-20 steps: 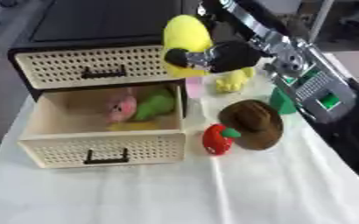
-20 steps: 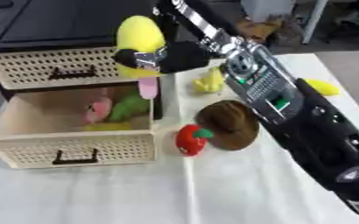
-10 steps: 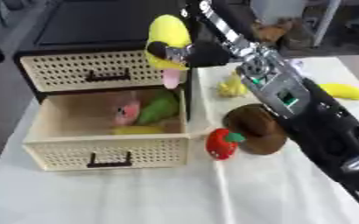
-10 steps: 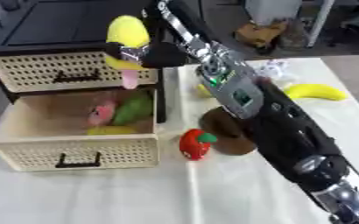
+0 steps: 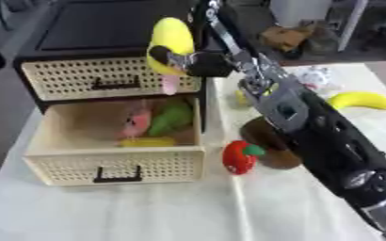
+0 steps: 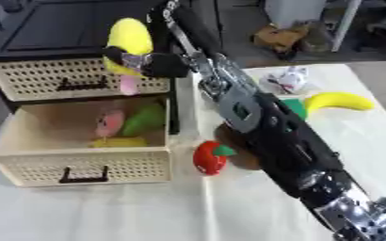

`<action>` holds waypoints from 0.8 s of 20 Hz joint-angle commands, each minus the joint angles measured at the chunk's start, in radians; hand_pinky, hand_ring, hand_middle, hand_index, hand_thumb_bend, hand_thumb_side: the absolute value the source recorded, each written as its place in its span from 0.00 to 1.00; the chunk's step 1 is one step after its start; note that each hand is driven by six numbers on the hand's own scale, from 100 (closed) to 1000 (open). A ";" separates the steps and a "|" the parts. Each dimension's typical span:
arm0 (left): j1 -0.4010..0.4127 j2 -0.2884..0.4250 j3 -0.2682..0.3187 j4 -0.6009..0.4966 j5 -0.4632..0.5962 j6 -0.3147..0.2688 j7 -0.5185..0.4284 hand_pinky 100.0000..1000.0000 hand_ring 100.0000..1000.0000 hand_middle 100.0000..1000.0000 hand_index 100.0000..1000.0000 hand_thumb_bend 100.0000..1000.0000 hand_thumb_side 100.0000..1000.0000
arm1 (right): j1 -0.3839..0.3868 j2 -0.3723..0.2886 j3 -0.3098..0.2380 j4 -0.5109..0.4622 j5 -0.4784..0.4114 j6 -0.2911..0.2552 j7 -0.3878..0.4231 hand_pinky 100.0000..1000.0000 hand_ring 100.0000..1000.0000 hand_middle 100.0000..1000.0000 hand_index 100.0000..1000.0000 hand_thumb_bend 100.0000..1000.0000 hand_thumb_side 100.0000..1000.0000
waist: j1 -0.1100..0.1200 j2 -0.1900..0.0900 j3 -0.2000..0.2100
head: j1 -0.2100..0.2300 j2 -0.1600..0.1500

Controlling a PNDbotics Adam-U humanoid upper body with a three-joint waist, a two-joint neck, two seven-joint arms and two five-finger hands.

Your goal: Pick up objects from table and place into drawer.

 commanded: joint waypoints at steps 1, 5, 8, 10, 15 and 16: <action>-0.009 0.021 0.009 -0.014 0.005 0.000 -0.006 0.02 0.17 0.22 0.68 0.00 0.85 | 0.003 0.015 0.026 0.021 0.035 -0.022 -0.009 0.33 0.40 0.25 0.30 0.61 0.70 | 0.002 -0.011 0.004 | -0.001 -0.009; -0.008 0.021 0.010 -0.014 0.007 0.001 -0.007 0.02 0.17 0.22 0.68 0.00 0.85 | 0.019 0.022 0.047 0.025 0.069 -0.048 -0.003 0.34 0.41 0.27 0.32 0.66 0.68 | 0.001 -0.009 0.002 | 0.003 -0.007; -0.009 0.021 0.010 -0.014 0.009 0.002 -0.009 0.02 0.17 0.22 0.68 0.00 0.85 | 0.028 0.025 0.064 0.025 0.111 -0.068 0.009 0.36 0.43 0.32 0.37 0.78 0.68 | 0.000 -0.008 0.001 | 0.003 -0.007; -0.009 0.020 0.010 -0.014 0.010 0.003 -0.011 0.02 0.17 0.22 0.68 0.00 0.85 | 0.034 0.028 0.068 0.029 0.137 -0.078 0.016 0.37 0.44 0.34 0.38 0.79 0.67 | 0.000 -0.008 0.001 | 0.004 -0.007; -0.007 0.020 0.011 -0.014 0.009 0.004 -0.013 0.02 0.16 0.22 0.68 0.00 0.85 | 0.041 0.027 0.075 0.023 0.169 -0.090 0.008 0.39 0.47 0.39 0.43 0.83 0.66 | -0.003 -0.006 -0.003 | 0.008 -0.006; -0.007 0.019 0.011 -0.014 0.010 0.004 -0.014 0.02 0.16 0.22 0.68 0.00 0.85 | 0.043 0.027 0.078 0.024 0.176 -0.093 0.007 0.39 0.48 0.39 0.44 0.84 0.65 | -0.003 -0.006 -0.003 | 0.008 -0.007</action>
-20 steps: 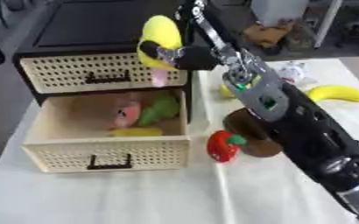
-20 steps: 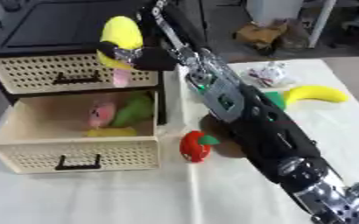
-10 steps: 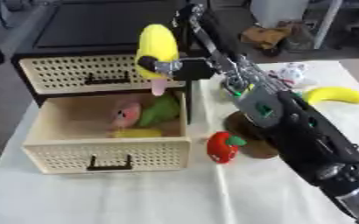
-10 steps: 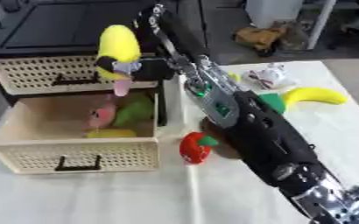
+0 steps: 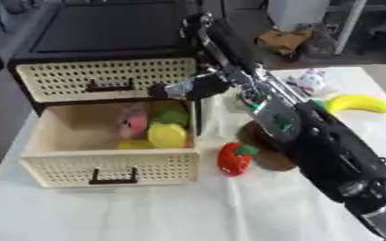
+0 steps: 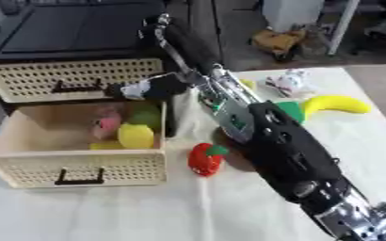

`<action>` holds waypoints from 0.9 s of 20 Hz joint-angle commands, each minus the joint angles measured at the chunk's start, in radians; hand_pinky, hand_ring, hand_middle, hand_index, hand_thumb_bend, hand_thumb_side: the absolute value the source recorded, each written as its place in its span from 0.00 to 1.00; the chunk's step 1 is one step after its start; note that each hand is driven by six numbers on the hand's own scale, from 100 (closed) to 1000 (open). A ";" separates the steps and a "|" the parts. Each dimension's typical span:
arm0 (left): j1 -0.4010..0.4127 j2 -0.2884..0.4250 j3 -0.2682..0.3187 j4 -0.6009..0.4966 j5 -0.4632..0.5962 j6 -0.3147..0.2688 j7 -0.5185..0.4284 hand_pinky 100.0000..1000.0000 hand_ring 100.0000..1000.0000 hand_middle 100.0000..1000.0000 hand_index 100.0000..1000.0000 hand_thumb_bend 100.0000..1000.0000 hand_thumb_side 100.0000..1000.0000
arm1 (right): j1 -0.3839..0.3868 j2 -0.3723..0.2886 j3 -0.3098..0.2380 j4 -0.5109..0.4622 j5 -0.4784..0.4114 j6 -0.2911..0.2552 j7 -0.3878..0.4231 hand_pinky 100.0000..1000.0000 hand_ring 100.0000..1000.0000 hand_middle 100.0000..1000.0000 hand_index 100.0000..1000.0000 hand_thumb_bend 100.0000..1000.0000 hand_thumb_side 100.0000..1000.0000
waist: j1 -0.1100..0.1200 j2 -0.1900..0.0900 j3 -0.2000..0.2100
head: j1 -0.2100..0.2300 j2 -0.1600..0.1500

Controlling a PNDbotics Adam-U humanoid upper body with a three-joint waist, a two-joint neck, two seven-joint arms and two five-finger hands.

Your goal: Pick up objects from table and place into drawer.

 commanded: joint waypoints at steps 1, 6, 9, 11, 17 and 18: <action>-0.006 0.019 0.011 -0.014 0.006 0.001 -0.005 0.02 0.16 0.22 0.68 0.00 0.85 | 0.017 0.027 0.048 0.021 0.028 -0.012 0.011 0.39 0.48 0.39 0.44 0.84 0.65 | 0.000 -0.002 0.004 | 0.003 -0.006; -0.003 0.016 0.012 -0.014 0.005 0.003 -0.010 0.02 0.16 0.22 0.68 0.00 0.85 | 0.020 0.029 0.046 0.026 0.036 -0.016 -0.002 0.39 0.47 0.39 0.43 0.83 0.66 | 0.001 0.000 0.004 | 0.003 -0.004; -0.002 0.017 0.012 -0.014 0.006 0.002 -0.010 0.02 0.16 0.22 0.68 0.00 0.85 | 0.020 0.027 0.043 0.021 0.025 -0.014 -0.012 0.39 0.47 0.39 0.43 0.81 0.69 | 0.003 0.001 0.003 | 0.004 -0.003; -0.001 0.016 0.013 -0.014 0.006 0.002 -0.010 0.02 0.16 0.22 0.68 0.00 0.85 | 0.018 0.023 0.040 0.010 0.009 -0.010 -0.020 0.39 0.47 0.39 0.43 0.80 0.72 | 0.004 0.001 0.002 | 0.005 -0.004; 0.007 0.015 0.016 -0.014 -0.001 0.002 -0.012 0.02 0.16 0.22 0.68 0.00 0.85 | 0.017 -0.001 0.027 -0.057 -0.067 0.027 -0.038 0.39 0.47 0.39 0.43 0.73 0.82 | 0.007 -0.002 -0.008 | 0.011 -0.008; 0.009 0.015 0.017 -0.014 -0.002 0.003 -0.011 0.02 0.16 0.22 0.68 0.00 0.85 | 0.019 -0.010 0.022 -0.078 -0.087 0.037 -0.042 0.39 0.47 0.39 0.43 0.71 0.83 | 0.007 -0.003 -0.011 | 0.014 -0.009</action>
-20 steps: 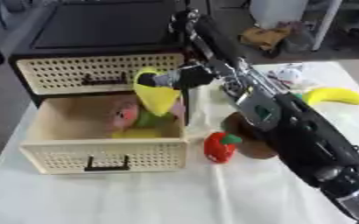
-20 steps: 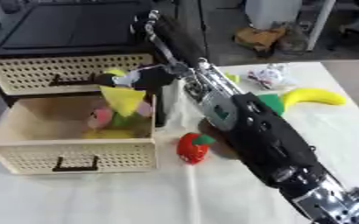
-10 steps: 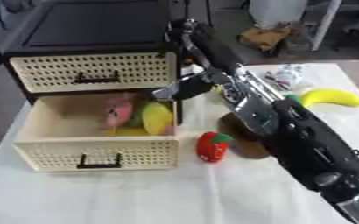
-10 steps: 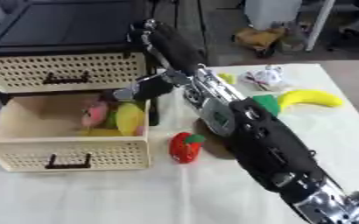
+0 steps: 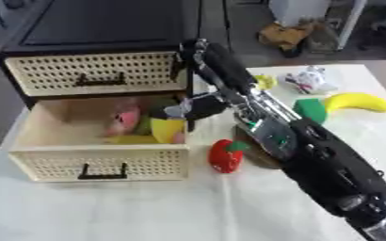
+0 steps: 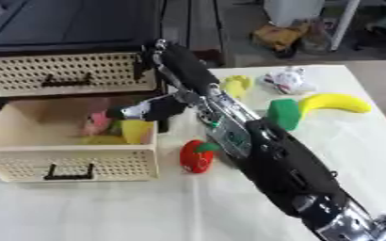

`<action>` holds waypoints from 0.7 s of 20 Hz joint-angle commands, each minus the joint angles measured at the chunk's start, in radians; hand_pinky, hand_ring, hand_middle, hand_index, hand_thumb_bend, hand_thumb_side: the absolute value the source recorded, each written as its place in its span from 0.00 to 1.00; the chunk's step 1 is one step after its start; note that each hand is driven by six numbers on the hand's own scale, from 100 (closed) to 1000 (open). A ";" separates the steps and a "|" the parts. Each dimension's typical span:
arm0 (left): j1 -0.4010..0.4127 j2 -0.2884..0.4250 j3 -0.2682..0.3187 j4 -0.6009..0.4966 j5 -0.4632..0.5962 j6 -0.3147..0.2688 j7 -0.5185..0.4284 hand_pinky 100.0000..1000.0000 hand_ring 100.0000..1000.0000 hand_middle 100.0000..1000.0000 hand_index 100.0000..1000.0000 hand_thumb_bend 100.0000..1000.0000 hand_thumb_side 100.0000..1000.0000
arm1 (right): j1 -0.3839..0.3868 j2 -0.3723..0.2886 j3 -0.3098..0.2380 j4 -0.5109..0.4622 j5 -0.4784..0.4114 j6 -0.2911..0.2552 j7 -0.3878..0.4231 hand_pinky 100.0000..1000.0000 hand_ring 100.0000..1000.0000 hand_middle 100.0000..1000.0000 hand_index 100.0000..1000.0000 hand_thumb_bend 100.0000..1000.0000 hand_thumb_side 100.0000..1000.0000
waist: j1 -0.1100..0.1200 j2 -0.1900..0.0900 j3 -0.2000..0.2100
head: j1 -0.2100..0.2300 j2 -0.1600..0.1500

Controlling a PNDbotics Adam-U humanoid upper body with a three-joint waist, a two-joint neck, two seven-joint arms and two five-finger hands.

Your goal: Pick up objects from table and place into drawer.

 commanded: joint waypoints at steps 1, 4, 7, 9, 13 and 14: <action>0.002 0.018 0.017 -0.013 -0.004 0.000 -0.002 0.02 0.16 0.22 0.68 0.00 0.85 | -0.014 -0.034 -0.016 -0.078 -0.062 0.030 -0.014 0.39 0.47 0.39 0.43 0.67 0.88 | 0.005 -0.018 -0.004 | 0.009 -0.009; 0.007 0.019 0.020 -0.013 -0.009 -0.001 0.003 0.02 0.17 0.22 0.68 0.00 0.85 | -0.006 -0.065 -0.039 -0.152 -0.124 0.065 -0.043 0.39 0.47 0.40 0.43 0.60 0.99 | 0.006 -0.019 -0.014 | 0.019 -0.012; 0.013 0.020 0.023 -0.013 -0.014 -0.003 0.007 0.02 0.17 0.22 0.68 0.00 0.85 | 0.004 -0.101 -0.061 -0.225 -0.173 0.094 -0.081 0.40 0.48 0.40 0.43 0.52 1.00 | 0.007 -0.020 -0.024 | 0.029 -0.015; 0.017 0.021 0.024 -0.013 -0.018 -0.004 0.009 0.02 0.17 0.22 0.68 0.00 0.85 | 0.014 -0.128 -0.070 -0.275 -0.207 0.115 -0.100 0.40 0.48 0.40 0.44 0.50 1.00 | 0.007 -0.020 -0.031 | 0.035 -0.017; 0.019 0.022 0.023 -0.013 -0.024 -0.006 0.012 0.02 0.17 0.22 0.68 0.00 0.85 | 0.030 -0.169 -0.087 -0.366 -0.264 0.157 -0.124 0.40 0.48 0.41 0.44 0.42 1.00 | 0.009 -0.021 -0.041 | 0.045 -0.021; 0.020 0.023 0.023 -0.013 -0.025 -0.006 0.012 0.02 0.17 0.22 0.68 0.00 0.85 | 0.035 -0.178 -0.094 -0.386 -0.275 0.168 -0.132 0.40 0.48 0.41 0.44 0.40 1.00 | 0.010 -0.021 -0.043 | 0.047 -0.021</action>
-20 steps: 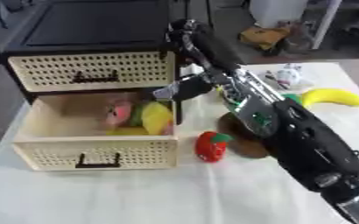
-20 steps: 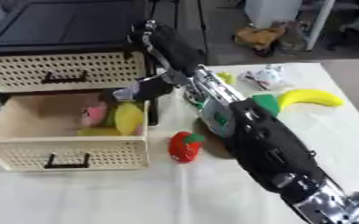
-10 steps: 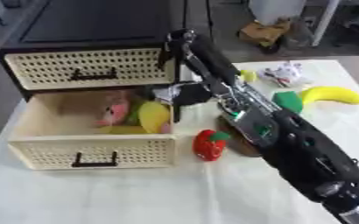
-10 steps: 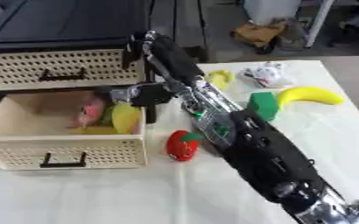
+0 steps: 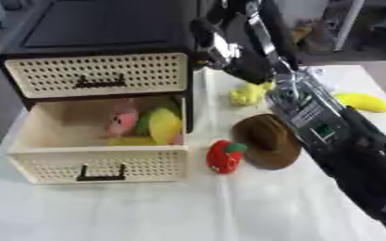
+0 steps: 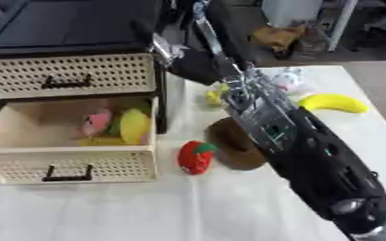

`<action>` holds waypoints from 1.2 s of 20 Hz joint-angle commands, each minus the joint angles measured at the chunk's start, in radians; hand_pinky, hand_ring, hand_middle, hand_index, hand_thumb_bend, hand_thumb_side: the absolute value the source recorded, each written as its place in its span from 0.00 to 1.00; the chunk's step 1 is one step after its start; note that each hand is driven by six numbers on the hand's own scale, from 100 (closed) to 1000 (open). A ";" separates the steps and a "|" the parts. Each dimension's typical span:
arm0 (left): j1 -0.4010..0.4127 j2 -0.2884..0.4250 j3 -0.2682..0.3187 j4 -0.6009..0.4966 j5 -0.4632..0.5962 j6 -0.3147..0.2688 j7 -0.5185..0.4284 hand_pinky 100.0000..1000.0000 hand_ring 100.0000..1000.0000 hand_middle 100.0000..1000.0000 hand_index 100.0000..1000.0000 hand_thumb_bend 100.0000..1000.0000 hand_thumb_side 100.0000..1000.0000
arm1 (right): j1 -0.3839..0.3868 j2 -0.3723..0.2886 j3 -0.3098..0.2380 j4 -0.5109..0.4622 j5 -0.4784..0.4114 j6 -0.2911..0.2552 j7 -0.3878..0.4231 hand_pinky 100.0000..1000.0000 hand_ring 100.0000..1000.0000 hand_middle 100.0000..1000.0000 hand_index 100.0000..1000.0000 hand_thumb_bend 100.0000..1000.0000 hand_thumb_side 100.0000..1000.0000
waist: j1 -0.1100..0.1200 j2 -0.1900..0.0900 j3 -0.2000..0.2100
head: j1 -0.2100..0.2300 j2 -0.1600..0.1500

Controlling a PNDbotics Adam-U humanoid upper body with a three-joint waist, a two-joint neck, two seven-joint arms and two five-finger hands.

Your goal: Pick up objects from table and place into drawer.

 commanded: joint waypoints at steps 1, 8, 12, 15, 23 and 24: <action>0.001 0.025 0.016 -0.013 -0.008 -0.003 0.004 0.02 0.17 0.22 0.68 0.00 0.85 | -0.004 -0.051 -0.031 -0.082 -0.047 0.033 -0.025 0.40 0.49 0.41 0.44 0.38 1.00 | 0.005 -0.018 -0.003 | 0.009 -0.013; -0.001 0.029 0.015 -0.013 -0.028 0.000 0.013 0.03 0.17 0.22 0.68 0.00 0.85 | 0.075 -0.128 -0.125 -0.243 -0.194 0.093 -0.095 0.40 0.48 0.41 0.45 0.37 0.74 | 0.010 -0.010 -0.012 | 0.039 -0.018; -0.014 0.035 0.003 -0.013 -0.054 0.005 0.010 0.04 0.18 0.23 0.69 0.00 0.86 | 0.131 -0.165 -0.196 -0.336 -0.286 0.113 -0.163 0.39 0.48 0.41 0.45 0.37 0.74 | 0.014 -0.005 -0.020 | 0.069 -0.021; -0.033 0.047 -0.012 -0.013 -0.082 0.010 -0.003 0.05 0.19 0.24 0.69 0.00 0.86 | 0.167 -0.184 -0.251 -0.358 -0.347 0.100 -0.216 0.39 0.49 0.42 0.46 0.38 0.72 | 0.017 -0.003 -0.025 | 0.086 -0.020; -0.090 0.124 -0.065 -0.013 -0.218 0.039 -0.096 0.17 0.33 0.41 0.74 0.00 0.88 | 0.252 -0.230 -0.381 -0.362 -0.519 -0.019 -0.295 0.43 0.53 0.45 0.50 0.08 0.88 | 0.023 0.001 -0.039 | 0.090 -0.011; -0.097 0.139 -0.076 -0.013 -0.242 0.044 -0.122 0.18 0.33 0.44 0.76 0.00 1.00 | 0.259 -0.237 -0.396 -0.362 -0.537 -0.041 -0.302 0.43 0.54 0.46 0.51 0.07 0.59 | 0.024 0.001 -0.041 | 0.092 -0.009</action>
